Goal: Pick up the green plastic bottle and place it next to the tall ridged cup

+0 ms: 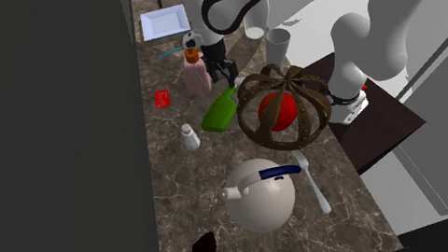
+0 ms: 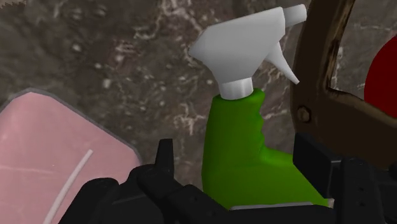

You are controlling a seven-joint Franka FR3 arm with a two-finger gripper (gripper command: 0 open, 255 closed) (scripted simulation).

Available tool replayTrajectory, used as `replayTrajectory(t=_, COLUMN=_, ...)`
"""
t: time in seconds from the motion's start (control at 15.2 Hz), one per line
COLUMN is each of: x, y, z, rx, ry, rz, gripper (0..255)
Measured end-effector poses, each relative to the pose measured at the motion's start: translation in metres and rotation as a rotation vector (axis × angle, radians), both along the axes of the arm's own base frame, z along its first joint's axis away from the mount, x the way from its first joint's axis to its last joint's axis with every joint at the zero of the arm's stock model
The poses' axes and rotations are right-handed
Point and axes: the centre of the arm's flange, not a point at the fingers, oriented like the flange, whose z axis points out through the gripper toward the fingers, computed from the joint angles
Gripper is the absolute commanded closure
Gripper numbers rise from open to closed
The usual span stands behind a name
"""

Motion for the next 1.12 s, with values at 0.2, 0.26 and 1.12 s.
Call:
replayTrajectory(t=0.2, x=0.0, y=0.003, z=-0.002, rx=-0.011, ry=-0.031, rz=-0.008, gripper=0)
replayTrajectory(t=0.26, x=-0.003, y=0.003, z=-0.003, rx=-0.011, ry=-0.041, rz=-0.007, gripper=0)
replayTrajectory(t=1.12, x=0.007, y=-0.01, z=0.004, rx=-0.046, ry=-0.084, rz=-0.014, gripper=255)
